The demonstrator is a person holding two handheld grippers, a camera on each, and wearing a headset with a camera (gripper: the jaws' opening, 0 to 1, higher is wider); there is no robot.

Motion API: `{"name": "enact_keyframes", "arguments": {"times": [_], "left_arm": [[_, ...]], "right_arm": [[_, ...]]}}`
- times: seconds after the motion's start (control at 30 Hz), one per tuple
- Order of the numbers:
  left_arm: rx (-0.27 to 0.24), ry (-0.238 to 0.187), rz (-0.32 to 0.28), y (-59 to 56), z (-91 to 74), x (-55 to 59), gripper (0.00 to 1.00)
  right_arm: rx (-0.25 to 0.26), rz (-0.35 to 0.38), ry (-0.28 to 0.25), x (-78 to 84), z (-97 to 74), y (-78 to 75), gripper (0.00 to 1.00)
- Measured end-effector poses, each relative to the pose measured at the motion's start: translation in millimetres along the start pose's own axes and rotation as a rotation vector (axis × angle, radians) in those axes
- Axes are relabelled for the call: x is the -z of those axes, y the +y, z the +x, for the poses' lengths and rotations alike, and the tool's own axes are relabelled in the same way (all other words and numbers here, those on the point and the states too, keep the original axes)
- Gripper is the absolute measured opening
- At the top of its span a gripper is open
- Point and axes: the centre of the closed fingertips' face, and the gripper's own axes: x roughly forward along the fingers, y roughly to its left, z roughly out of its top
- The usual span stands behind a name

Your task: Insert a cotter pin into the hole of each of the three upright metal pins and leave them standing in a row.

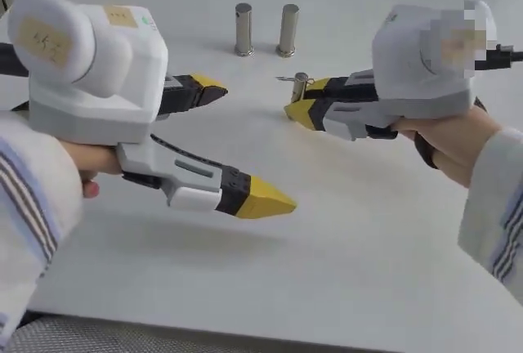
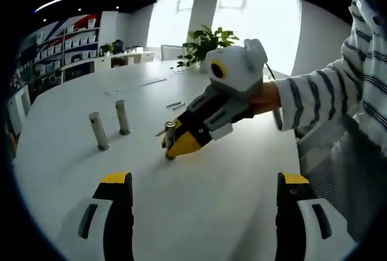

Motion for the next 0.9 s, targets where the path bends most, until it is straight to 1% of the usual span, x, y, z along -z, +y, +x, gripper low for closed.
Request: {"name": "enact_keyframes", "arguments": {"times": [0.17,0.23,0.33,0.47,0.6,0.67,0.73,0.8,0.83,0.87,0.9], "left_arm": [[-0.007,0.006,0.005,-1.5,0.3,0.8,0.99],[-0.008,0.005,0.007,0.6,-0.6,1.5,0.99],[-0.007,0.006,0.008,0.8,-0.6,2.0,0.99],[-0.006,0.011,0.006,-0.6,0.5,3.3,0.99],[0.0,0.019,0.004,-5.5,2.9,3.9,0.99],[0.002,0.019,0.004,-6.1,3.4,4.0,0.99],[0.003,0.019,0.002,-7.4,4.3,3.8,0.99],[0.004,0.02,0.003,-5.3,3.7,4.7,0.99],[0.004,0.018,0.003,-1.2,2.1,5.6,0.99],[0.002,0.015,0.004,0.2,1.3,4.7,0.99],[0.001,0.012,0.004,-1.0,1.6,3.3,0.99]], "right_arm": [[0.002,0.001,0.003,1.5,1.8,-1.2,0.04],[0.002,0.004,0.0,1.1,1.9,-1.1,0.04],[0.002,0.005,-0.005,0.6,2.0,-0.7,0.04],[0.005,0.01,-0.011,0.5,1.3,-0.4,0.04],[0.003,-0.001,-0.01,0.4,1.2,0.4,0.05],[0.004,0.008,-0.03,-3.8,-0.1,0.4,0.05],[0.003,0.008,-0.032,-4.6,-0.6,0.5,0.08],[0.001,0.013,-0.028,-4.4,-2.3,0.6,0.1],[0.001,0.032,-0.029,-4.2,-4.1,1.1,0.13],[-0.005,0.03,-0.027,-3.9,-6.3,2.4,0.16],[-0.007,0.028,-0.025,-3.6,-8.6,3.7,0.19]]}}
